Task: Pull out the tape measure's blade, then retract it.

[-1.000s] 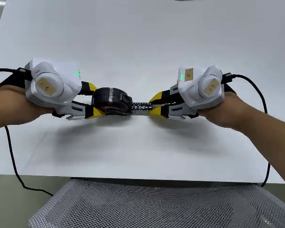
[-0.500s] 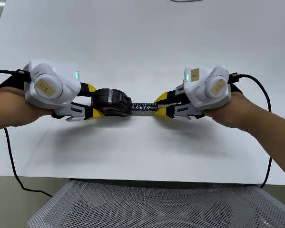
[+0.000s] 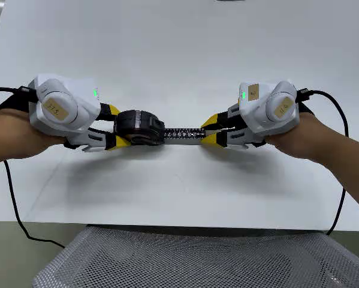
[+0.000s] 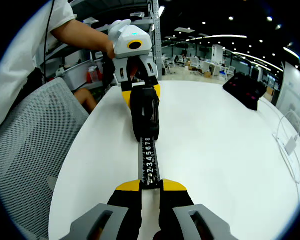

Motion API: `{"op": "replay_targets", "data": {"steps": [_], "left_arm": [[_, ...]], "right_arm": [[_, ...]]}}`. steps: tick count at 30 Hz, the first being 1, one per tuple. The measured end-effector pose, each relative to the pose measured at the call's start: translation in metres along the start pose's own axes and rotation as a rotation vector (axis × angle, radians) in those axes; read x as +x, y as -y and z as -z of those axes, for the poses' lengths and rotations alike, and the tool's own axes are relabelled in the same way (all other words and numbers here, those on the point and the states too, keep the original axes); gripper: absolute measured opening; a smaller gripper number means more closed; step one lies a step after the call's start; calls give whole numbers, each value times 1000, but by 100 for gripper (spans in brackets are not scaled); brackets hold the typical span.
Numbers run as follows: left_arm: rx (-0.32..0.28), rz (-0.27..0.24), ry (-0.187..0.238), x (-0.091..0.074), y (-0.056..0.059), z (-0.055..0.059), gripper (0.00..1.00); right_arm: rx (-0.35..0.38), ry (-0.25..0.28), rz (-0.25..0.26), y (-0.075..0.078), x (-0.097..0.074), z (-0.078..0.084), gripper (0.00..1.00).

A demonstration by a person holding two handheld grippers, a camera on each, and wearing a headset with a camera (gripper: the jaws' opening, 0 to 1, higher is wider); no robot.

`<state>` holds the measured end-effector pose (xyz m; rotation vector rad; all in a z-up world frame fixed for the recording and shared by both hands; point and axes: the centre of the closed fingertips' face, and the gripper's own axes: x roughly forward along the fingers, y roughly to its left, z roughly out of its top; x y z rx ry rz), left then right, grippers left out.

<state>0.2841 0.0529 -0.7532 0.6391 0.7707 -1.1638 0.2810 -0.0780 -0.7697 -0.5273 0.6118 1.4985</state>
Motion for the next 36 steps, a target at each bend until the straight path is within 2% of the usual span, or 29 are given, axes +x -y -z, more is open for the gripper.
{"op": "replay_targets", "data": {"steps": [36], "left_arm": [[2,4,-2,0,1,-1,24]], "right_arm": [[25,-45,24,0,-32,30,8]]}}
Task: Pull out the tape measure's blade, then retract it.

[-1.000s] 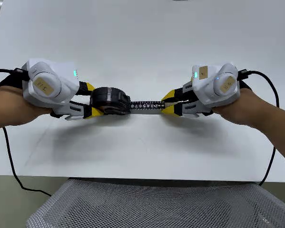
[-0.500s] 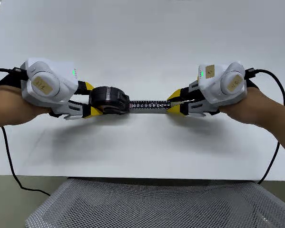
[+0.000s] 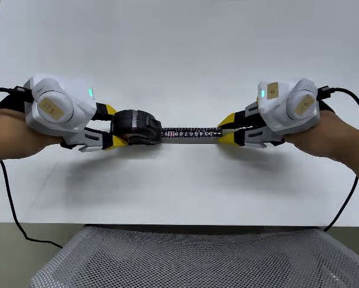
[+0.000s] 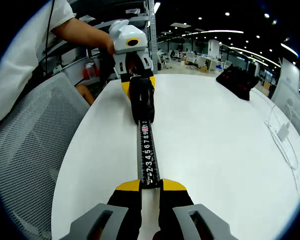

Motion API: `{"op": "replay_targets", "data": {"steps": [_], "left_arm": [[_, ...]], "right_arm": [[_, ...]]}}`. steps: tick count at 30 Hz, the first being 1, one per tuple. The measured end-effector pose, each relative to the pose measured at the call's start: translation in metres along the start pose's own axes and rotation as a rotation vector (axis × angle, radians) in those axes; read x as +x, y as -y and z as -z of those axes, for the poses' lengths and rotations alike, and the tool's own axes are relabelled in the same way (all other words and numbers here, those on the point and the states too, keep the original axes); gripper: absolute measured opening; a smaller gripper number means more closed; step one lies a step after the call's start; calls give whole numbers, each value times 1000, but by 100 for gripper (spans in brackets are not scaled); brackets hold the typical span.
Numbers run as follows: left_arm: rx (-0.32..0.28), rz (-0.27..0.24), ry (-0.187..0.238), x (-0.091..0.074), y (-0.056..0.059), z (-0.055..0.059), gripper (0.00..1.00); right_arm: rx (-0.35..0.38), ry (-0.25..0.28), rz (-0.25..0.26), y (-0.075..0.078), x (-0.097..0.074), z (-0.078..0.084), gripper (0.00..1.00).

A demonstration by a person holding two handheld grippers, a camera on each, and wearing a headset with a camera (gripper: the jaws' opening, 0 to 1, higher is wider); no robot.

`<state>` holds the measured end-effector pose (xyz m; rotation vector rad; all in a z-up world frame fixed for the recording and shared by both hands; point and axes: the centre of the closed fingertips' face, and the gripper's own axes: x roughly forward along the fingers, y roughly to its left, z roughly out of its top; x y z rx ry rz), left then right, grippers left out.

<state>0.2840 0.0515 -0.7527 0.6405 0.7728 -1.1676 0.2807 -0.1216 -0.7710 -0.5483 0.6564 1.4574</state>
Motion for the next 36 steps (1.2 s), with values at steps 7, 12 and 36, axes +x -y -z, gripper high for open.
{"op": "replay_targets", "data": {"steps": [7,12,36], "left_arm": [[1,3,-2,0,1,0,24],[1,4,-4,0,0,0,24],[-2,6,-7,1,0,0,24]], "right_arm": [[10,-9,4,0,-7,8,8],[12,-18,8,1,-11,13,8],[12,-49,7,3,-30,29,8]]}}
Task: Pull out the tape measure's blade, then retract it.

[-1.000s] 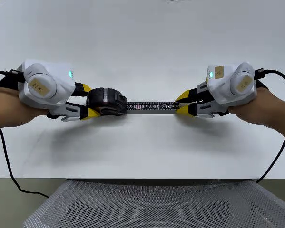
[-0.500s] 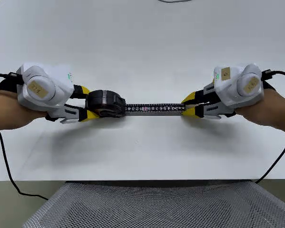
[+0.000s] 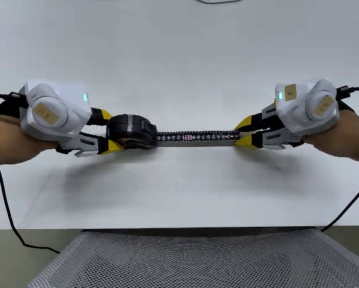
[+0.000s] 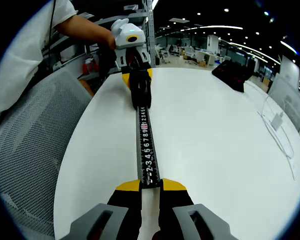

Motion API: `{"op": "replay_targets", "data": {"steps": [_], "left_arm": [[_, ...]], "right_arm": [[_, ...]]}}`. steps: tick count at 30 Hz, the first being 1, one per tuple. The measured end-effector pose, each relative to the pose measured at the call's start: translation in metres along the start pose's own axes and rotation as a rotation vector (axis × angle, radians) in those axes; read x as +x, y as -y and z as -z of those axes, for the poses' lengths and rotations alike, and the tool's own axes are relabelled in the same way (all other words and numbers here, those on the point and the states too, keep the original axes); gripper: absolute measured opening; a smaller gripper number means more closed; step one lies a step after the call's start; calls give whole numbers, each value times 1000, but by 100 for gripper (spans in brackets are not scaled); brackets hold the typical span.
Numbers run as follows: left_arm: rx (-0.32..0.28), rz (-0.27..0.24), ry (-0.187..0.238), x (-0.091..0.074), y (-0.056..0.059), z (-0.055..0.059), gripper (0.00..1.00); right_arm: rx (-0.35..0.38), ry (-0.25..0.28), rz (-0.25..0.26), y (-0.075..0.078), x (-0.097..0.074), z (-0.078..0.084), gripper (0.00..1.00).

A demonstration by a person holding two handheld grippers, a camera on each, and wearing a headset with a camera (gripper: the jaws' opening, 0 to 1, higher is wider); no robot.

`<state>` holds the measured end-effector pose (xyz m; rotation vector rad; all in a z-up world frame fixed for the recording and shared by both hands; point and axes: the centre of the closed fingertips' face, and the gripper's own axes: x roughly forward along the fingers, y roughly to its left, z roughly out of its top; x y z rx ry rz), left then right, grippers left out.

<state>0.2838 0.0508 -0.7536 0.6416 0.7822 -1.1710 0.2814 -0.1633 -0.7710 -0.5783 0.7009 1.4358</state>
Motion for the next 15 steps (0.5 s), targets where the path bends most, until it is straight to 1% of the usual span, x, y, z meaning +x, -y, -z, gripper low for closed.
{"op": "replay_targets", "data": {"steps": [15], "left_arm": [[0,4,-4,-1,1,0,24]], "right_arm": [[5,-21,1,1,-11,12,8]]}}
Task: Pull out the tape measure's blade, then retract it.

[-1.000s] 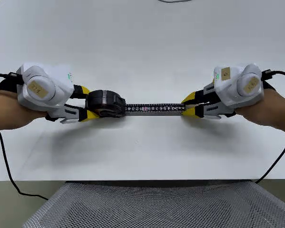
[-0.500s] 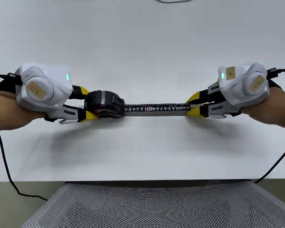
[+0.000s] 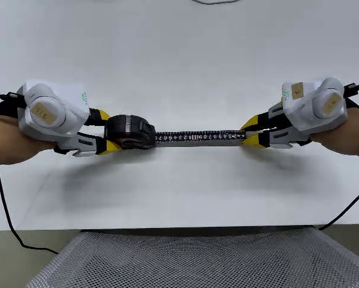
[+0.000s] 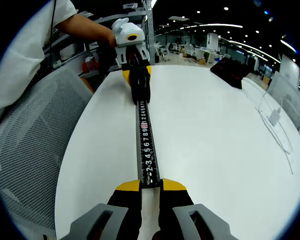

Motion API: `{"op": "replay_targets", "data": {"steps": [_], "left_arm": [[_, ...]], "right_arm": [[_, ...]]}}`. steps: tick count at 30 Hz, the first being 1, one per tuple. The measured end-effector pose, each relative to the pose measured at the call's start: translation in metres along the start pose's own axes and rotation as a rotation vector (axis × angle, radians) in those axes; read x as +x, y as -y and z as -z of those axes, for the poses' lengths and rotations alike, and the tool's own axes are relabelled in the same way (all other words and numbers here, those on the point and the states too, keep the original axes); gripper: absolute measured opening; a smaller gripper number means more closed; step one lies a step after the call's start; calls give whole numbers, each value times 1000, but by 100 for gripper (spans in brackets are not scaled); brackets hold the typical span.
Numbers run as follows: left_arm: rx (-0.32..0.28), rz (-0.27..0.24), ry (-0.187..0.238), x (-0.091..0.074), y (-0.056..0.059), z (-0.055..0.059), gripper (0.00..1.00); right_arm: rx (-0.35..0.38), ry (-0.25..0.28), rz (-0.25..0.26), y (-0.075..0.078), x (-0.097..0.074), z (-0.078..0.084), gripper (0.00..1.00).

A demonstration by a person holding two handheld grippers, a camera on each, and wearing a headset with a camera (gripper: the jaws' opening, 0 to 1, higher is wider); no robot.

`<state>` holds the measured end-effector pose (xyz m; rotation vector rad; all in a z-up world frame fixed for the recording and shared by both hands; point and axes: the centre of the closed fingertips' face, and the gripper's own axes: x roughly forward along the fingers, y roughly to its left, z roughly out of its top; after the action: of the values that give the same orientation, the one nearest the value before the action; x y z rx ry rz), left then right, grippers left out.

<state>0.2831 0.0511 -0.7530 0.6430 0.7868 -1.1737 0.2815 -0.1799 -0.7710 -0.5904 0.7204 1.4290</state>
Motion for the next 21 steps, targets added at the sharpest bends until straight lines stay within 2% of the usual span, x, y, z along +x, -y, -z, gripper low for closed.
{"op": "replay_targets", "data": {"steps": [21], "left_arm": [[4,-2,-6,0,0,0,24]], "right_arm": [[11,-33,9,-2,-16,19,8]]}}
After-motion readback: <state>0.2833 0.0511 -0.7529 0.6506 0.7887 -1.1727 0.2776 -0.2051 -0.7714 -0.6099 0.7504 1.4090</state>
